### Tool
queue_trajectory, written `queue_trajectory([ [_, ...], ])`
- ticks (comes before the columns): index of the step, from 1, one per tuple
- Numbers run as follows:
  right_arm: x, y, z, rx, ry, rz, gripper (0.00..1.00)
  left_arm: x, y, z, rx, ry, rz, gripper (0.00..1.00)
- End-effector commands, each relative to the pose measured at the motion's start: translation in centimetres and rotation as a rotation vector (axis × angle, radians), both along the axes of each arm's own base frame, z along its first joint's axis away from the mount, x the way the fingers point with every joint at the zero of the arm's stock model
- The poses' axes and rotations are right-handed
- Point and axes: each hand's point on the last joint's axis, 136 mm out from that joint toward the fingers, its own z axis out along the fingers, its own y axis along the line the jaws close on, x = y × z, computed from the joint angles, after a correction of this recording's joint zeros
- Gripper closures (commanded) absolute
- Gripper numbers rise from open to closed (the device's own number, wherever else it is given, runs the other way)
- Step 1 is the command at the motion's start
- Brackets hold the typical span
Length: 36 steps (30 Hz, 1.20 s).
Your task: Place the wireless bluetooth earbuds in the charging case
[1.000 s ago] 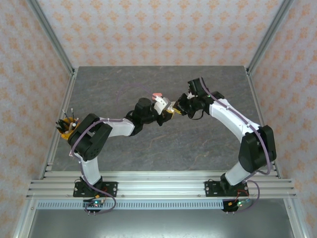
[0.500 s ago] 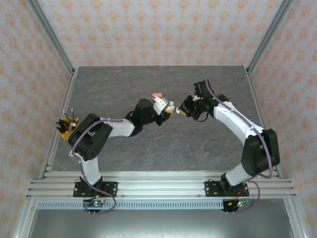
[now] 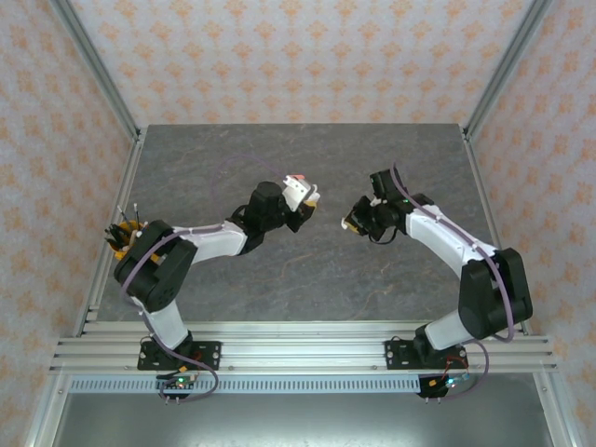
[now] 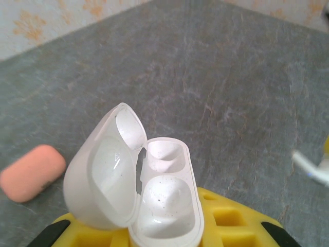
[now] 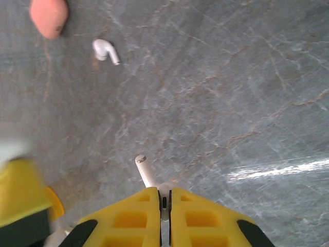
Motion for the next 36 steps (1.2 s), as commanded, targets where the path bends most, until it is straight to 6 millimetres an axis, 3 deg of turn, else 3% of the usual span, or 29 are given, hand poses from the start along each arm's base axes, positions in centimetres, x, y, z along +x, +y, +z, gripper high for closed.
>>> queue_trajectory([
  [1, 0.3, -0.9, -2.4, -0.046, 0.01, -0.03, 0.9, 0.7, 0.7, 5.0, -0.021, -0.086, 0.04, 1.0],
  [6, -0.5, -1.3, -5.7, -0.074, 0.066, -0.037, 0.9, 0.2, 1.1, 8.0, -0.056, -0.113, 0.053, 1.0],
  [11, -1.2, -1.7, -7.4, -0.09, 0.101, -0.044, 0.9, -0.4, 1.7, 9.9, -0.077, -0.136, 0.063, 1.0],
  [17, -1.7, -2.1, -8.0, -0.12, 0.112, -0.036, 0.79, -1.0, 1.9, 10.7, -0.081, -0.144, 0.061, 1.0],
  [27, -2.0, -2.9, -7.7, -0.17, 0.098, -0.019, 0.49, -1.3, 2.0, 11.5, -0.082, -0.158, 0.059, 1.0],
  [36, -1.7, -2.3, -7.2, -0.126, 0.095, -0.024, 0.48, -1.3, 1.9, 11.8, -0.083, -0.164, 0.055, 1.0],
])
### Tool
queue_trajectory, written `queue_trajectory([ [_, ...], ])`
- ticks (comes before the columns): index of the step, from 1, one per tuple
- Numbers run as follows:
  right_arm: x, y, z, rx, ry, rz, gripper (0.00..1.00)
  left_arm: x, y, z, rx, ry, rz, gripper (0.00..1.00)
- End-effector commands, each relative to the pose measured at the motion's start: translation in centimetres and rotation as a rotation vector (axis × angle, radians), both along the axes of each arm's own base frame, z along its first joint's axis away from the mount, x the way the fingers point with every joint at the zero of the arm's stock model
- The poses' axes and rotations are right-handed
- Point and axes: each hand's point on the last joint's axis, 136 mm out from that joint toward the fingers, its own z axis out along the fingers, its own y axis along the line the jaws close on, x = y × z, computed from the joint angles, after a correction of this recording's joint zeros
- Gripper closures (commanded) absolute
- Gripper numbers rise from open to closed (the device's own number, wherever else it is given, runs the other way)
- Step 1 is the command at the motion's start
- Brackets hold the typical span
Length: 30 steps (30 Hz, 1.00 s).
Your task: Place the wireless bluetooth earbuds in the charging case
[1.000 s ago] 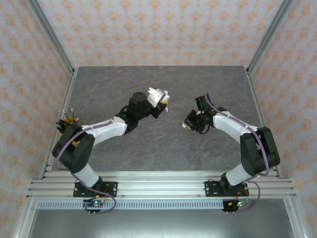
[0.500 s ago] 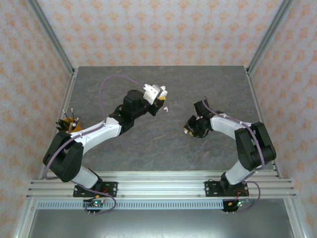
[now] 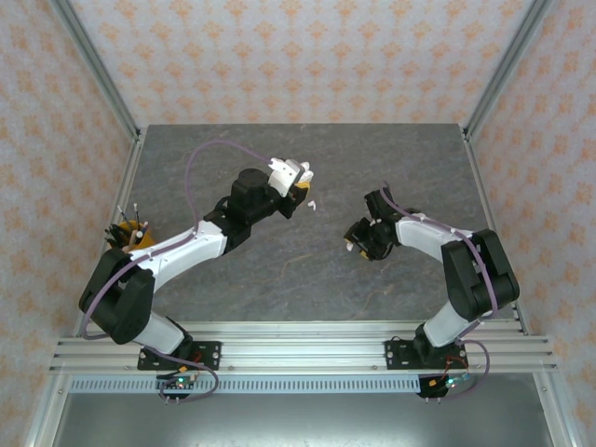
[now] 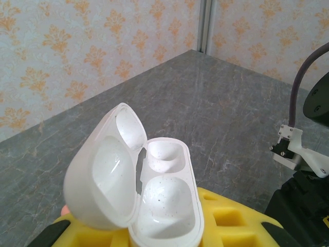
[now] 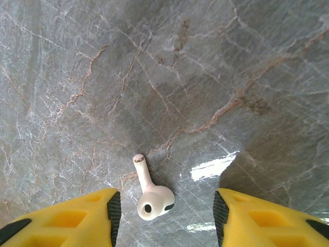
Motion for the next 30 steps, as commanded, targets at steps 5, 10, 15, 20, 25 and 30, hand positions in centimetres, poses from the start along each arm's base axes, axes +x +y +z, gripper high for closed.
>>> queue_trajectory([
  [5, 1.1, 1.3, 1.4, 0.032, -0.035, 0.004, 0.49, 0.0, -0.1, 2.6, -0.028, -0.055, 0.005, 1.0],
  [10, 2.6, 4.5, 3.5, 0.072, -0.09, 0.06, 0.53, 0.0, -0.1, 2.6, -0.026, -0.054, 0.006, 1.0],
  [15, 4.2, 7.6, 7.7, 0.173, -0.206, 0.122, 0.56, 0.0, -0.2, 2.5, -0.023, -0.054, 0.008, 1.0],
  [20, 3.8, 5.4, 7.9, 0.059, -0.212, 0.128, 0.55, 0.1, 0.0, 2.8, -0.019, -0.062, 0.015, 1.0],
  [25, 2.0, 2.9, 4.8, -0.052, -0.107, 0.09, 0.46, -0.1, 0.1, 2.9, -0.018, -0.065, 0.015, 1.0],
  [30, 1.1, 1.8, 2.9, -0.09, -0.078, 0.05, 0.36, -0.3, 0.1, 2.9, -0.012, -0.063, 0.012, 1.0],
])
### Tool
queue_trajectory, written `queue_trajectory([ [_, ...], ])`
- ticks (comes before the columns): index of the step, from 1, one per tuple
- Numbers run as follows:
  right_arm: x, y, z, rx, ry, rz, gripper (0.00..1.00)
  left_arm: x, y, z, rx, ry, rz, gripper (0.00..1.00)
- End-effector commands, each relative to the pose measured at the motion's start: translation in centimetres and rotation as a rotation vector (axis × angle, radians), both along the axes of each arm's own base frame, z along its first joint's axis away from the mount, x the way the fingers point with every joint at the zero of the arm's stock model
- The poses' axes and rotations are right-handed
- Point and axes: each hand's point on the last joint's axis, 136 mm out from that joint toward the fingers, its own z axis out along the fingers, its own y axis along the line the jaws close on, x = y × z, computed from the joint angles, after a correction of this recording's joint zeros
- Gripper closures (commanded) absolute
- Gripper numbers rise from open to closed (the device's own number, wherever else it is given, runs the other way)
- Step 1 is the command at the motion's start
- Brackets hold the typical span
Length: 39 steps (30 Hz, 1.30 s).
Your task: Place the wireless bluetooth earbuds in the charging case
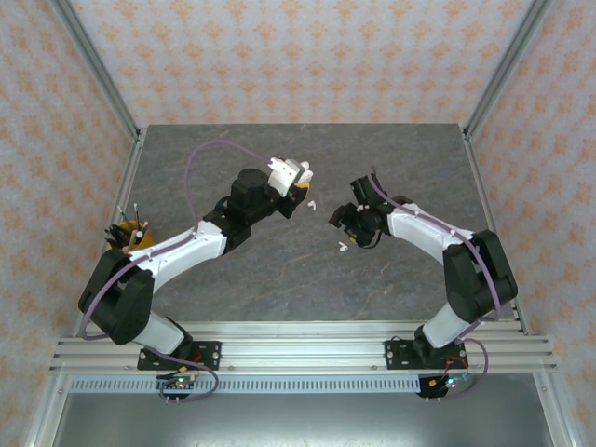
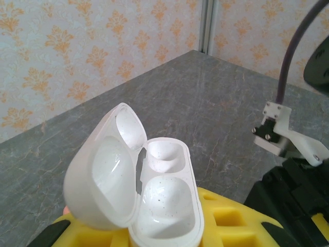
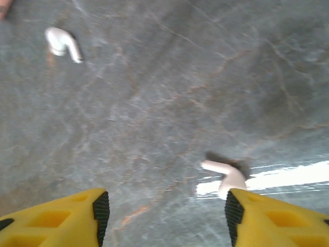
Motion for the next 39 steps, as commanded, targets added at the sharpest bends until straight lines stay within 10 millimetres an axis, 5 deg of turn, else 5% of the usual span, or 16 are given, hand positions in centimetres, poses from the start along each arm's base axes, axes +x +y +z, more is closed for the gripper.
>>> queue_trajectory([
  [1, -0.8, -1.9, -1.5, -0.085, 0.023, -0.039, 0.35, -0.3, 0.0, 2.6, -0.014, -0.057, 0.004, 1.0],
  [9, 0.8, -1.2, -3.9, -0.114, 0.031, 0.007, 0.35, -0.3, 0.0, 2.7, -0.019, -0.061, 0.004, 1.0],
  [19, 2.3, 3.2, -5.0, -0.003, 0.076, 0.158, 0.42, -0.2, -0.1, 3.2, -0.026, -0.074, 0.006, 1.0],
  [27, 0.4, 5.8, -5.1, 0.033, 0.123, 0.249, 0.47, -0.1, -0.1, 3.3, -0.027, -0.079, 0.009, 1.0],
  [39, -2.9, 7.1, -3.9, 0.066, 0.133, 0.312, 0.49, -0.1, -0.2, 3.6, -0.034, -0.08, 0.004, 1.0],
])
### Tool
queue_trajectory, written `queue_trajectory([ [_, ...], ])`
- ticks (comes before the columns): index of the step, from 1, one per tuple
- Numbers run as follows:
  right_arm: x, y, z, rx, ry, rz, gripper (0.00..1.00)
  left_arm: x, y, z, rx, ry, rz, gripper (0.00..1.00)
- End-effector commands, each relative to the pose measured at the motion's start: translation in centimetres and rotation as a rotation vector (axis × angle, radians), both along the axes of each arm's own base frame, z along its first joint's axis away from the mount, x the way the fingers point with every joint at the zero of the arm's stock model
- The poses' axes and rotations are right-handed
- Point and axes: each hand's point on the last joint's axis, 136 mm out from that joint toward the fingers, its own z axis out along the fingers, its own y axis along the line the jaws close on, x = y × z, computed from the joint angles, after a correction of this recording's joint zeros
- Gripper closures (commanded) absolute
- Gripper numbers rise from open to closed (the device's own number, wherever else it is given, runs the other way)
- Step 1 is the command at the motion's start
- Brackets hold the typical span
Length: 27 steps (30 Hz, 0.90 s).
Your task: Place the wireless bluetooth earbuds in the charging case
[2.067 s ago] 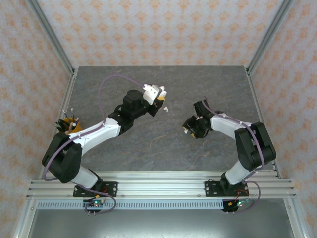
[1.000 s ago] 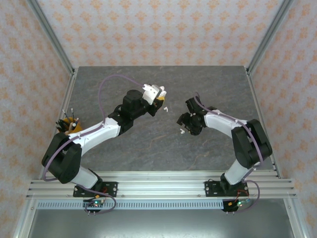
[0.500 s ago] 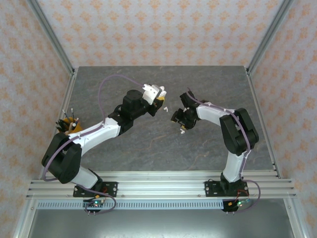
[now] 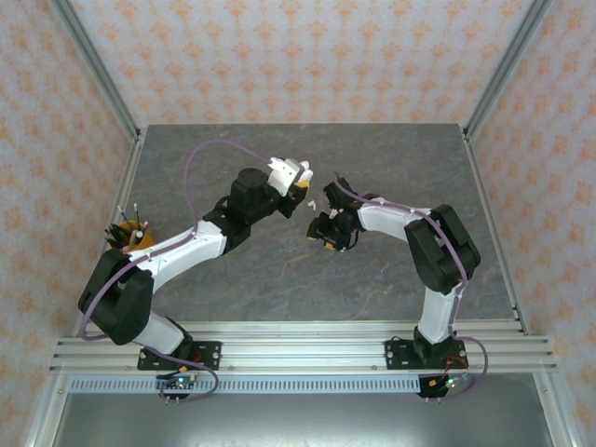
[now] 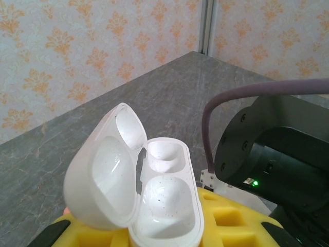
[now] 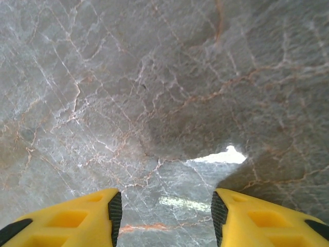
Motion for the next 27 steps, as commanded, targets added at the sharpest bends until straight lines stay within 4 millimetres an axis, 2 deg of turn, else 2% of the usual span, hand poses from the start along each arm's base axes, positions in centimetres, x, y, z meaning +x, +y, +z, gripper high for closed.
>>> queue_trajectory([
  [1, -2.0, -0.1, 0.8, 0.006, 0.025, 0.027, 0.49, -0.1, -0.2, 3.5, -0.034, -0.08, 0.005, 1.0],
  [6, 0.2, -0.9, 3.3, -0.056, -0.074, -0.001, 0.48, 0.0, -0.4, 3.4, -0.034, -0.074, 0.002, 1.0],
  [9, 1.4, -1.9, 3.5, -0.102, -0.088, -0.021, 0.47, -0.1, -0.4, 3.4, -0.031, -0.073, 0.001, 1.0],
  [18, 2.9, -5.2, 0.8, -0.233, -0.043, -0.08, 0.45, -0.1, -0.3, 3.6, -0.025, -0.08, 0.001, 1.0],
  [27, 1.9, -4.4, -0.7, -0.232, 0.017, -0.013, 0.46, -0.1, -0.3, 3.9, -0.027, -0.089, 0.005, 1.0],
])
